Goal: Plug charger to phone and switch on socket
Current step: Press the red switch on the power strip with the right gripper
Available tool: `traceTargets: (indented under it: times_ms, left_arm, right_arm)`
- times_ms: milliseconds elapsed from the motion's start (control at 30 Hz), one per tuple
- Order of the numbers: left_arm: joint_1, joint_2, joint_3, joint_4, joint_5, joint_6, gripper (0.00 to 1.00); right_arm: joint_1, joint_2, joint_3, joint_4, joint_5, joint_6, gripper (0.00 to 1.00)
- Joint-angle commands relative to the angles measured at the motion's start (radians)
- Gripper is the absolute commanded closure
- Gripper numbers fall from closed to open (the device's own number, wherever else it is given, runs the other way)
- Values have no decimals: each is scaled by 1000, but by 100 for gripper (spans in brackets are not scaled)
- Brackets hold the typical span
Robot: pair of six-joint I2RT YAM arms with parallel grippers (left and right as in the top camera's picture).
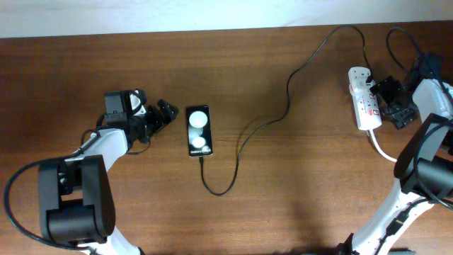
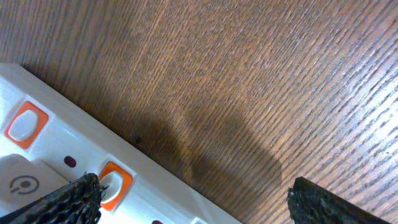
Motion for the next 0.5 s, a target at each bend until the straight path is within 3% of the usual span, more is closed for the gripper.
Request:
traceTargets:
  times_ms: [0, 467]
  left_arm:
    - [2, 30, -24, -21, -38, 6, 1]
    - [2, 30, -24, -21, -39, 6, 1]
  right_arm:
    - [24, 34, -8, -27, -68, -19, 1]
    - [24, 43, -10, -65, -42, -19, 1]
